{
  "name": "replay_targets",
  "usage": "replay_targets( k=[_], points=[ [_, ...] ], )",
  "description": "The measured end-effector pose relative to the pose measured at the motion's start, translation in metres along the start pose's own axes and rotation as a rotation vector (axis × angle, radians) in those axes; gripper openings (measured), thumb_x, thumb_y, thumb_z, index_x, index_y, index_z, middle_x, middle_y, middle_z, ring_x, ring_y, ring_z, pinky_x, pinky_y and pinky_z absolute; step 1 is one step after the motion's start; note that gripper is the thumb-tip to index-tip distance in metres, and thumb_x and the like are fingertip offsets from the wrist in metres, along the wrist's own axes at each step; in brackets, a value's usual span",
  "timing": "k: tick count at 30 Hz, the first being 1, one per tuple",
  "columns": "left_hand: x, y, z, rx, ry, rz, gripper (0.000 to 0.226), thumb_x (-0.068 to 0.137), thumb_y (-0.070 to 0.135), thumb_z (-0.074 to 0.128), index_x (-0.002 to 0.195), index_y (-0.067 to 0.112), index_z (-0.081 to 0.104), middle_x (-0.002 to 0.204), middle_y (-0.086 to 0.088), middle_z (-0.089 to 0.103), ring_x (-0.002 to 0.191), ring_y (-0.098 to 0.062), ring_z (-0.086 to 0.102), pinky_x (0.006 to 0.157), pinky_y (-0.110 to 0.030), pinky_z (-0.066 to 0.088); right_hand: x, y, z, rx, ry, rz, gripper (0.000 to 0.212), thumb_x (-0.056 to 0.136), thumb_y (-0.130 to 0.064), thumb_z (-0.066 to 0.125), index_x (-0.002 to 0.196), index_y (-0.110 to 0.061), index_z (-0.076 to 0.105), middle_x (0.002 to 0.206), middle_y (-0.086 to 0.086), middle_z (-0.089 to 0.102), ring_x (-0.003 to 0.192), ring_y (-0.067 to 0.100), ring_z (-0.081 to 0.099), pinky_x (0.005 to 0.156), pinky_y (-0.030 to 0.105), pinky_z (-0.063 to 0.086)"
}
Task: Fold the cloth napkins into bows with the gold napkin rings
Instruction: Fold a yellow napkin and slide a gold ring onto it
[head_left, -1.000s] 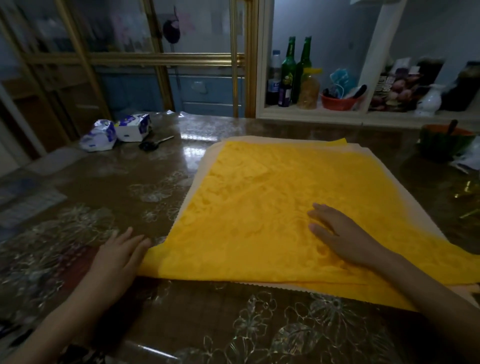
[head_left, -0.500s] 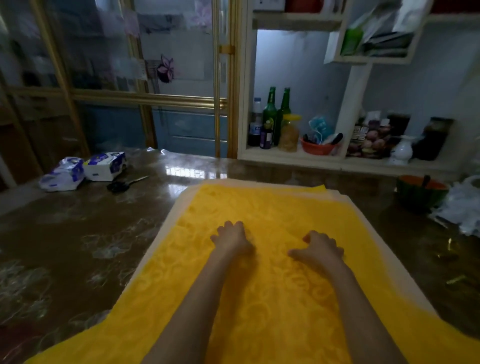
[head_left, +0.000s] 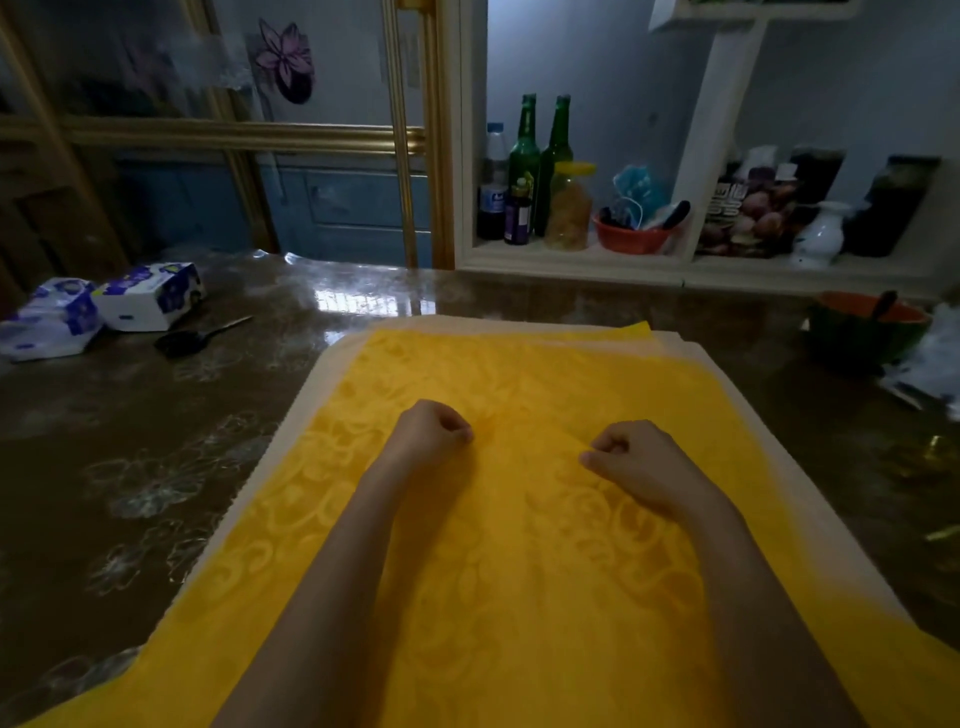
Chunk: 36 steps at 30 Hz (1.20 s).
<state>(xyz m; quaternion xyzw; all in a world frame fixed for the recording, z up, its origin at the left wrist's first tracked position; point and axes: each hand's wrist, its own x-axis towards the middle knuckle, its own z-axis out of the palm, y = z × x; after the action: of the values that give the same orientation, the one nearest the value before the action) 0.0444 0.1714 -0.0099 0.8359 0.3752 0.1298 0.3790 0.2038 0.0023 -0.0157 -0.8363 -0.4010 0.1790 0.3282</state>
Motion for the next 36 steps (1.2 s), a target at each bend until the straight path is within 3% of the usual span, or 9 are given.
replay_targets(
  k=[6,12,15,17,19,23,26,29,36],
  points=[
    [0.005,-0.003,0.008,-0.009,0.059,0.093,0.005,0.084,0.01,0.068,0.087,0.006,0.068,0.082,-0.008,0.06,0.078,-0.015,0.053,0.064,-0.026,0.037,0.004,-0.003,0.011,-0.019,0.067,-0.004,0.012,0.089,-0.02,0.063,0.087,-0.008,0.063,0.071,-0.002,0.053,0.064,0.01,0.049,0.056,0.026,0.037],
    [0.002,0.002,0.008,-0.187,0.057,0.129,0.021,0.084,-0.009,0.054,0.096,0.001,0.068,0.086,-0.006,0.064,0.071,-0.013,0.057,0.069,-0.028,0.046,0.004,-0.011,0.02,0.033,0.059,-0.022,0.026,0.09,-0.008,0.055,0.116,-0.012,0.059,0.111,0.007,0.058,0.109,0.02,0.053,0.077,0.029,0.043],
    [0.0,0.003,0.005,-0.194,-0.014,0.114,0.033,0.081,-0.014,0.045,0.079,0.009,0.068,0.074,-0.008,0.064,0.064,-0.019,0.055,0.063,-0.03,0.045,0.006,-0.013,0.027,0.027,0.132,-0.066,0.025,0.084,0.004,0.051,0.09,-0.017,0.063,0.095,0.007,0.061,0.092,0.023,0.057,0.073,0.034,0.046],
    [-0.002,0.006,0.006,-0.147,-0.059,0.086,0.037,0.083,-0.008,0.045,0.07,0.018,0.068,0.085,-0.017,0.068,0.073,-0.028,0.058,0.066,-0.032,0.045,0.008,-0.013,0.03,0.002,0.172,-0.077,0.029,0.081,0.008,0.048,0.075,-0.018,0.061,0.086,0.009,0.063,0.08,0.025,0.058,0.067,0.034,0.045],
    [-0.002,0.007,0.007,-0.115,-0.101,0.044,0.027,0.087,0.003,0.052,0.074,0.017,0.072,0.095,-0.015,0.07,0.084,-0.028,0.062,0.07,-0.031,0.047,0.009,-0.012,0.033,-0.065,0.189,-0.083,0.029,0.082,0.005,0.049,0.071,-0.019,0.063,0.09,0.01,0.065,0.079,0.025,0.059,0.069,0.035,0.047],
    [-0.002,0.007,0.007,-0.095,-0.161,0.082,0.011,0.086,0.006,0.063,0.093,0.006,0.071,0.089,-0.006,0.066,0.07,-0.006,0.059,0.064,-0.019,0.046,0.011,-0.011,0.036,-0.181,0.211,-0.085,0.024,0.087,-0.005,0.051,0.075,-0.02,0.066,0.098,0.01,0.062,0.088,0.026,0.058,0.075,0.037,0.048],
    [-0.002,0.004,0.007,-0.048,-0.182,0.098,0.032,0.079,0.007,0.072,0.109,0.01,0.06,0.097,-0.003,0.055,0.086,-0.015,0.053,0.07,-0.025,0.045,0.01,-0.017,0.034,-0.221,0.19,-0.071,0.014,0.088,-0.021,0.055,0.093,-0.02,0.068,0.108,0.005,0.061,0.103,0.023,0.056,0.087,0.04,0.046],
    [-0.001,0.004,0.012,0.021,-0.131,0.129,0.031,0.079,0.013,0.073,0.108,0.012,0.061,0.096,-0.003,0.053,0.086,-0.016,0.051,0.066,-0.023,0.042,0.007,-0.024,0.031,-0.222,0.009,-0.045,0.037,0.085,-0.036,0.063,0.12,-0.027,0.055,0.126,-0.002,0.049,0.122,0.019,0.041,0.105,0.04,0.03],
    [-0.002,0.006,0.017,0.075,-0.036,0.226,0.014,0.081,0.003,0.063,0.093,0.009,0.066,0.088,-0.003,0.059,0.083,-0.015,0.053,0.064,-0.02,0.04,0.006,-0.025,0.043,-0.293,0.18,-0.106,0.018,0.088,-0.029,0.059,0.104,-0.022,0.061,0.111,0.001,0.056,0.111,0.021,0.047,0.092,0.037,0.03]
  ],
)
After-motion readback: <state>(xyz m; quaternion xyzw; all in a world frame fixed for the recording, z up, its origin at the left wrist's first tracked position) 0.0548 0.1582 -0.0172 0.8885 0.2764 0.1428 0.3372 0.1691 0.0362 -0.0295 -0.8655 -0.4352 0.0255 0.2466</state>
